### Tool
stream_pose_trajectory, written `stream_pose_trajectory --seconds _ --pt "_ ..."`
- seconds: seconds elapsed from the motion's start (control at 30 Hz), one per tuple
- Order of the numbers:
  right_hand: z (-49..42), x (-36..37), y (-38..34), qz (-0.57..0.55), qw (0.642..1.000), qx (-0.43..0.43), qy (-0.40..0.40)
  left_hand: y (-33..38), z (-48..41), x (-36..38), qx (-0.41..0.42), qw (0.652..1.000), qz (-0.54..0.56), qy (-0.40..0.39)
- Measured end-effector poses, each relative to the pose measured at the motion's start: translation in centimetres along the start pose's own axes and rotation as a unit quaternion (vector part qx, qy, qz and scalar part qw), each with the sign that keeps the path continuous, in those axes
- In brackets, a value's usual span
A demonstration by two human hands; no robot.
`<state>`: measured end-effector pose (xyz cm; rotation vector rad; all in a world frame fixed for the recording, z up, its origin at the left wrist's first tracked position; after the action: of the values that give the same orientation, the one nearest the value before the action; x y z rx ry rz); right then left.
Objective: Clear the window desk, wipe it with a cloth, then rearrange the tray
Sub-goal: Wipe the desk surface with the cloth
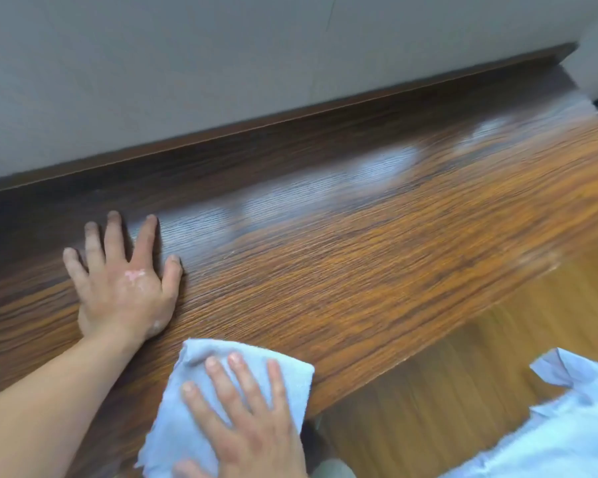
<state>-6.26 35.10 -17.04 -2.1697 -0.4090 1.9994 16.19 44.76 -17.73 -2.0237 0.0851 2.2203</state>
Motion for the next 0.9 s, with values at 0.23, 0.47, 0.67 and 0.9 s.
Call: stream_pose_trajectory --seconds 0.23,0.47,0.67,0.9 --pt "0.6 -6.2 22.7 0.015 0.996 0.082 -0.045 0.1 -0.3 0.3 0.008 1.000 -0.011 -0.008" --pt "1.3 -12.2 40.2 0.003 0.870 0.487 0.077 0.0 -0.4 0.4 0.000 0.999 0.004 -0.032" --pt "-0.1 -7.4 24.1 0.009 0.898 0.434 0.080 4.4 -0.7 -1.7 0.051 0.997 0.046 -0.024" --pt "0.5 -1.3 6.9 0.006 1.000 0.009 0.009 13.7 -3.9 -2.6 0.139 0.990 0.035 -0.010"
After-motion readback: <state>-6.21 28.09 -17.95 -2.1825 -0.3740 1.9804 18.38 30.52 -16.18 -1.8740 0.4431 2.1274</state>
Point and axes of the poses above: each hand's wrist, its own z-axis away from the middle knuckle, its own x-axis out of the palm, y = z × x, the point moved 7 cm from there along -z, towards the middle knuckle, and after that the axes turned 7 degrees about -z, right-handed, at the moved point
